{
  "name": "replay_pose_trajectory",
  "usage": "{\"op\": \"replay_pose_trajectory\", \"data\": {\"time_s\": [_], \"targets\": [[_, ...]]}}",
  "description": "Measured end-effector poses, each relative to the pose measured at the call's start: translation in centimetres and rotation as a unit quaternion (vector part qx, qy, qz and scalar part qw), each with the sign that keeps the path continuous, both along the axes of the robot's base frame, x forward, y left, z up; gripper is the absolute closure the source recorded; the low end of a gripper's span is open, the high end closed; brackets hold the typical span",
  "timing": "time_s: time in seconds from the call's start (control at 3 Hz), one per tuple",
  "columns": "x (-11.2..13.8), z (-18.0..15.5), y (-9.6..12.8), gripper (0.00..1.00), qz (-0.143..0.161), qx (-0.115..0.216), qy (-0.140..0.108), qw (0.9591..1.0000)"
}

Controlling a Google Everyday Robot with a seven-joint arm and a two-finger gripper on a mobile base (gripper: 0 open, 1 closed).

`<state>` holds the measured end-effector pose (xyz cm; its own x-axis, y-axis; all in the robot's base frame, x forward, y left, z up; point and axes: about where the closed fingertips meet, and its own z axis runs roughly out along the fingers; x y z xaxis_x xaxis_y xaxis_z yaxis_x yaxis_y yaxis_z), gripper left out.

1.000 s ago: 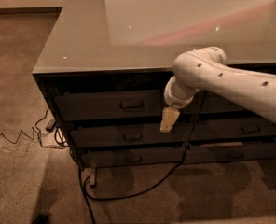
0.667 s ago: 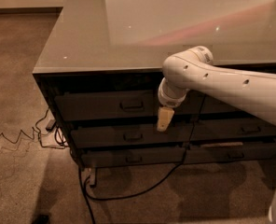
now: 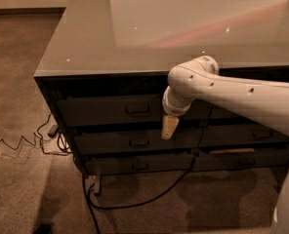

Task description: Open top drawer

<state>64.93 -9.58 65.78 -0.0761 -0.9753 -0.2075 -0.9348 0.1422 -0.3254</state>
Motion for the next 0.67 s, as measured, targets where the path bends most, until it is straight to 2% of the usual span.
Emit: {"op": "replay_pose_trajectory", "data": {"time_s": [0.33,0.67], "targets": [[1.4,-1.0,0.6,0.00,0.000,0.003,-0.011,0.9999],[3.0,-2.5,0.3,0.00,-0.004,-0.009,-0.007,0.9999]]}}
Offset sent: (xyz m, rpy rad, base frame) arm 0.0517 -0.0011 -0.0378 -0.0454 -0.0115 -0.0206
